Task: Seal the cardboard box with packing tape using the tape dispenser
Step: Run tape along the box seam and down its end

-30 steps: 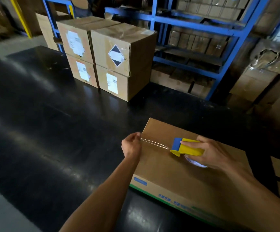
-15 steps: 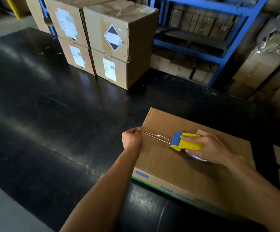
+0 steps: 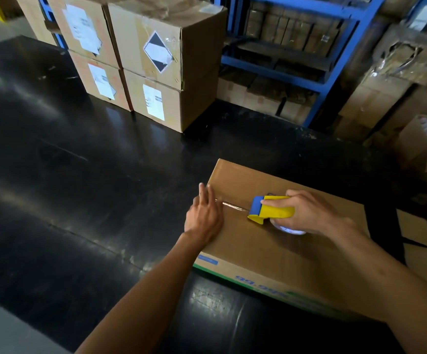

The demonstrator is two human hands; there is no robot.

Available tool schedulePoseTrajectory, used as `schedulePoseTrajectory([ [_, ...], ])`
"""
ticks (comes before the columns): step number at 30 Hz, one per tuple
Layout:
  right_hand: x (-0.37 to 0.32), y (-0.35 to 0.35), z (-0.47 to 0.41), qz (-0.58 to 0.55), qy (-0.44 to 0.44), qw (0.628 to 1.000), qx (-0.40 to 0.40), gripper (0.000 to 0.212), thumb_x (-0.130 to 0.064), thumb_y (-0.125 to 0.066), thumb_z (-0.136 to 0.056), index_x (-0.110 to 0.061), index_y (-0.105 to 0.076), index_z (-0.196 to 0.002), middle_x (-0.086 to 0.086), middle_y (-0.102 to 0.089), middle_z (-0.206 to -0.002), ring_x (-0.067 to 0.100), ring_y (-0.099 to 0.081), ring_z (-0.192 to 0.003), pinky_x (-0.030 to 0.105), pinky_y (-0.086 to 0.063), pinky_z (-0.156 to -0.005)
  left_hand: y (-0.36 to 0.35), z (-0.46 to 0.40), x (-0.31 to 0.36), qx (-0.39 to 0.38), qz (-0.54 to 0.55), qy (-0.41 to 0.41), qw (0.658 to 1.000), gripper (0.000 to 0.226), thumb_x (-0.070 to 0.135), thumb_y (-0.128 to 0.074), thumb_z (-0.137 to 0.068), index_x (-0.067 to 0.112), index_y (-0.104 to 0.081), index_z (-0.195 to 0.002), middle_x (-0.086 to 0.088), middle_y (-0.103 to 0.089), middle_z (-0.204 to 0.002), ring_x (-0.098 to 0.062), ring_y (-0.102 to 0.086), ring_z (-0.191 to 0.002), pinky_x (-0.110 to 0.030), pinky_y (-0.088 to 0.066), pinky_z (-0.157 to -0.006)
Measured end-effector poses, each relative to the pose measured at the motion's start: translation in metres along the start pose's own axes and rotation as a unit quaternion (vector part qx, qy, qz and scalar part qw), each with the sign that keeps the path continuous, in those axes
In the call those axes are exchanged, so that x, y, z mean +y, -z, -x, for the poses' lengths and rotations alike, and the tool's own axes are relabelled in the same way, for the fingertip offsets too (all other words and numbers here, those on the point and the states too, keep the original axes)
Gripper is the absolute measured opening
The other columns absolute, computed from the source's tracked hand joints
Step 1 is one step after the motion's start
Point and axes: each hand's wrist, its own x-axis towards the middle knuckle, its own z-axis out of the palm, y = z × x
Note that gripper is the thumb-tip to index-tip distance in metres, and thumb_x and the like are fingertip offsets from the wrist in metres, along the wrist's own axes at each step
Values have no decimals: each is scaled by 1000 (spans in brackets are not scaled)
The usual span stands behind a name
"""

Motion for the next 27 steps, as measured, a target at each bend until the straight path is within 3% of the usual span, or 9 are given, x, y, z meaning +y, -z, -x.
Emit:
schedulePoseTrajectory([
  [5, 1, 2, -6, 2, 4, 1000, -13, 56, -61, -63, -77, -55, -48, -131, -9, -43, -76, 12, -47, -69, 24, -28, -52, -5, 1, 0, -11, -85, -8, 996, 65, 55, -16, -102, 25, 1, -157, -12, 4, -165, -36, -42, -130, -50, -46, -93],
  [12, 20, 3, 0, 22, 21, 999, -30, 58, -68, -57, -75, -59, -44, -131, -8, -48, -76, 13, -49, -72, 24, -30, -55, -8, -1, -1, 8, -97, -2, 995, 61, 52, -14, -102, 24, -4, -156, -14, -13, -159, -37, -45, -125, -51, -44, -92],
  [15, 58, 3, 31, 50, -14, 998, -48, 60, -72, -57, -74, -63, -40, -131, -3, -56, -86, 16, -53, -79, 25, -35, -59, -9, -1, 1, 5, -96, -4, 995, 61, 53, -14, -102, 25, -4, -156, -14, -15, -158, -38, -45, -125, -53, -44, -93],
  [17, 74, 0, 52, 46, -37, 997, -49, 60, -72, -58, -75, -62, -41, -131, -1, -60, -93, 18, -57, -86, 28, -42, -68, -10, -2, 1, -1, -105, -2, 995, 62, 52, -14, -102, 24, -4, -156, -17, -13, -160, -40, -43, -127, -54, -41, -97],
  [19, 75, -3, 58, 41, -39, 997, -45, 60, -69, -59, -76, -60, -43, -132, -2, -57, -90, 19, -57, -89, 29, -42, -70, -10, -4, 1, 8, -155, -10, 988, 64, 52, -13, -102, 19, -5, -157, -23, -5, -161, -43, -33, -137, -55, -29, -112],
  [21, 73, -4, 54, 44, -47, 997, -40, 58, -68, -60, -75, -59, -44, -131, -2, -56, -90, 21, -57, -93, 30, -42, -70, -11, -5, 6, 23, -229, -54, 972, 69, 53, -11, -101, 13, -6, -157, -27, 5, -161, -45, -12, -147, -56, -6, -121],
  [23, 74, -6, 52, 45, -47, 997, -36, 58, -68, -61, -75, -60, -44, -130, -2, -59, -94, 22, -57, -97, 31, -44, -72, -20, 0, 27, 2, -253, -154, 955, 76, 56, -3, -97, 9, -3, -157, -26, 10, -162, -41, 2, -151, -54, 6, -120],
  [25, 78, -10, 53, 31, -50, 998, -33, 58, -69, -61, -74, -61, -44, -129, -3, -56, -91, 22, -57, -96, 32, -44, -73, -45, 12, 59, -50, -239, -254, 936, 81, 56, 2, -92, 7, -6, -157, -21, 6, -163, -36, 4, -151, -50, 9, -120],
  [27, 80, -14, 52, 17, -49, 998, -29, 59, -68, -61, -71, -61, -46, -127, -2, -56, -89, 23, -58, -96, 33, -47, -75, -72, 21, 81, -74, -228, -300, 923, 78, 53, -9, -96, 2, -25, -153, -21, -15, -162, -36, -13, -151, -49, -4, -122],
])
